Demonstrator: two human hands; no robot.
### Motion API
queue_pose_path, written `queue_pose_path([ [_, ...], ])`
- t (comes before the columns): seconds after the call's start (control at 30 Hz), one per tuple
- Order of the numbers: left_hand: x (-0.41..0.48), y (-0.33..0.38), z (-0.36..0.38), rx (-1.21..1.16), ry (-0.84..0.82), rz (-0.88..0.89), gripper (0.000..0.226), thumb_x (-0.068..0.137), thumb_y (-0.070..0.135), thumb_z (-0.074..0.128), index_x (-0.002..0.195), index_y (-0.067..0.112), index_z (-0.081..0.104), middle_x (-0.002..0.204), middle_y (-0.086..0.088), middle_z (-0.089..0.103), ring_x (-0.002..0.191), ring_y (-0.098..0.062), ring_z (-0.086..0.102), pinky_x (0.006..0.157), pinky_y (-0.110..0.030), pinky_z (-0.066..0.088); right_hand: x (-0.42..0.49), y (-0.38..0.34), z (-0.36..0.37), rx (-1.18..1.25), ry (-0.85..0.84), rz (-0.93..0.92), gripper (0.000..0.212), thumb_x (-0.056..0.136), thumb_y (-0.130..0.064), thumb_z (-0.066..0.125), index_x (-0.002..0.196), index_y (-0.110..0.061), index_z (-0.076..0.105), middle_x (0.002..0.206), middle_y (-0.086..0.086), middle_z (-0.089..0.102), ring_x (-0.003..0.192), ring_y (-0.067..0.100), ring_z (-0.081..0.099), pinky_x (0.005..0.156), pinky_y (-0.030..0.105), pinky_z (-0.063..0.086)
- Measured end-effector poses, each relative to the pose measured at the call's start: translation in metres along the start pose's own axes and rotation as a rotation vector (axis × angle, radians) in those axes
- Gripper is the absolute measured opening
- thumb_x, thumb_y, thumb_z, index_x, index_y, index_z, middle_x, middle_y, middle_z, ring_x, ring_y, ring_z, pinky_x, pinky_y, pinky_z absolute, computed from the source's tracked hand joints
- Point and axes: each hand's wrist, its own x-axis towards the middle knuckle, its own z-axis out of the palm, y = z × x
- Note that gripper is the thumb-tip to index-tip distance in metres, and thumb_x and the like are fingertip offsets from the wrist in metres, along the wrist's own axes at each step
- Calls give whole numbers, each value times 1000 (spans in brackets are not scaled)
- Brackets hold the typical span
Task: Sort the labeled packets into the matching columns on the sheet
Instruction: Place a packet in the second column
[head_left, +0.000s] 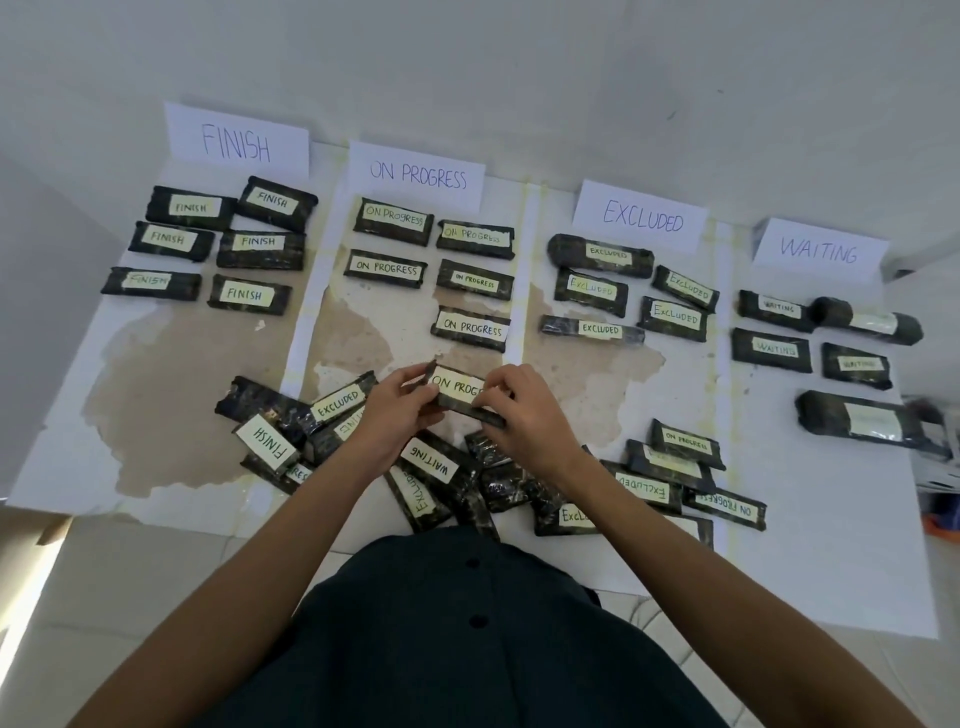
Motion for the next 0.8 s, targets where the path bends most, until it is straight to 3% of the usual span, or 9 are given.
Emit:
queue_pose_path([
  [0.13,5,0,-3,17,11,29,32,92,1,53,123,9,52,90,-6,64,79,-15,63,62,-22,56,0,-4,-4,118,-90,183,37,73,-22,77,105,-9,62,114,10,55,99,26,52,83,32,48],
  [0.3,15,6,-11,71,67,60,32,92,1,52,124,8,50,93,-4,64,83,-15,64,64,-21,56,22,-5,5,129,-199,259,43,72,-25,79,108,-10,61,117,9,56,106,26,50,90,35,45],
  [0.43,33,21,-25,154,135,102,33,93,2,50,125,10,50,111,-12,63,91,-18,62,67,-22,56,56,-7,22,101,-261,313,44,71,-27,79,108,-13,60,118,8,56,108,26,46,93,35,40],
  [0.53,51,35,-44,465,217,193,42,92,10,53,132,15,45,126,-7,57,104,-20,58,77,-26,52,89,-5,36,61,-276,338,44,72,-29,79,109,-15,60,119,6,56,111,26,42,96,35,35],
  [0.67,81,49,-79,886,253,322,53,89,17,55,139,14,37,140,-9,44,128,-26,40,105,-38,36,135,6,63,64,-334,336,44,72,-28,79,109,-15,59,120,7,54,114,29,41,97,36,33],
  [0.8,103,56,-99,1102,192,352,56,87,12,53,140,9,36,137,-19,43,127,-37,37,104,-46,34,171,19,87,44,-421,303,45,74,-31,78,111,-15,59,122,7,53,113,30,40,96,38,33],
])
